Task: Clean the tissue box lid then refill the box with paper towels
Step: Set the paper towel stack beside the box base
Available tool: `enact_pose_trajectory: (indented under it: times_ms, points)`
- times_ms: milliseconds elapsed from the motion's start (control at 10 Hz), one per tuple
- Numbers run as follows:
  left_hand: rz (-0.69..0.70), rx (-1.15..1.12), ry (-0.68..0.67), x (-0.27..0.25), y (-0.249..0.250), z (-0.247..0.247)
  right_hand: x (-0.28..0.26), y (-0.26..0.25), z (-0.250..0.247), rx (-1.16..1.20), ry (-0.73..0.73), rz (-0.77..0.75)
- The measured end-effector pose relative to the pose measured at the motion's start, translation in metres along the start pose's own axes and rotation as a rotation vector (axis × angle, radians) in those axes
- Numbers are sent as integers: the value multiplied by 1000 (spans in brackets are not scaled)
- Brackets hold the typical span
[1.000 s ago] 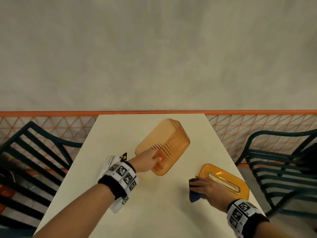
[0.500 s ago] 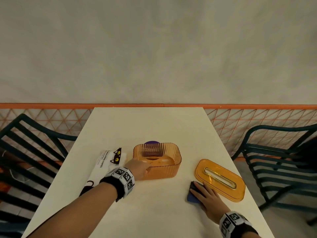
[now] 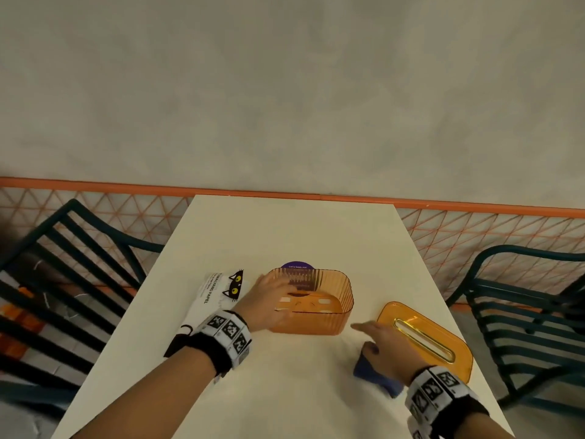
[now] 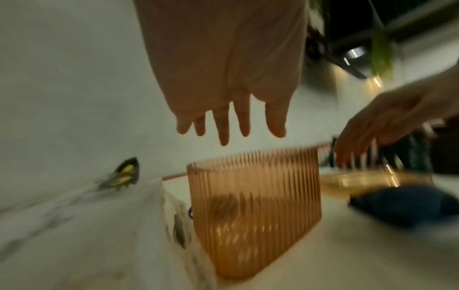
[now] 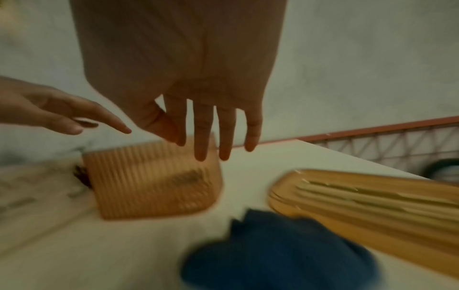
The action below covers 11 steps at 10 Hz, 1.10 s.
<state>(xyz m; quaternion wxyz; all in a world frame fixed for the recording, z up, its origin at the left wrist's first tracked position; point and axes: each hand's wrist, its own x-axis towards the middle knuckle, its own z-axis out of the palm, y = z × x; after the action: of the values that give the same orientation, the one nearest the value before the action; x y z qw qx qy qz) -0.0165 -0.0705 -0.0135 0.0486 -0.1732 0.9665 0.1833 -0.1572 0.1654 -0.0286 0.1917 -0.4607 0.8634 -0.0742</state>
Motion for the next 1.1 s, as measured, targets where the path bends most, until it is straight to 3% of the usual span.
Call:
enact_pose_trajectory:
  times_ms: [100,200,300,400,600,700,800,900,1000,1100]
  points:
    - [-115,-54,67,-36,-17,-15,24,-45,-17,99,71,-150]
    - [-232,38,-142,-85,-49,-15,50,-95,-10,249,-26,-226]
    - [-332,7,-242,-119,-79,-6,70,-140,18,390,-225,-173]
    - [-365,-7,-195,-137,-92,7,84,-170,40,453,-293,11]
    - [-315,-182,37,-152,-105,32,102,-190,57,505,-241,149]
    - [-361,-510,283,-155,-99,30,106,-189,59,496,-245,208]
    - [-542,-992,649,-152,-97,27,105,-184,65,477,-215,271]
    - [-710,-1538,848,-147,-102,29,108,-178,74,389,-179,255]
    - [-862,-1755,817,-138,-113,38,109,-176,75,363,-178,244]
    - [-1028,-1815,835,-131,-123,41,106,-174,71,406,-181,267]
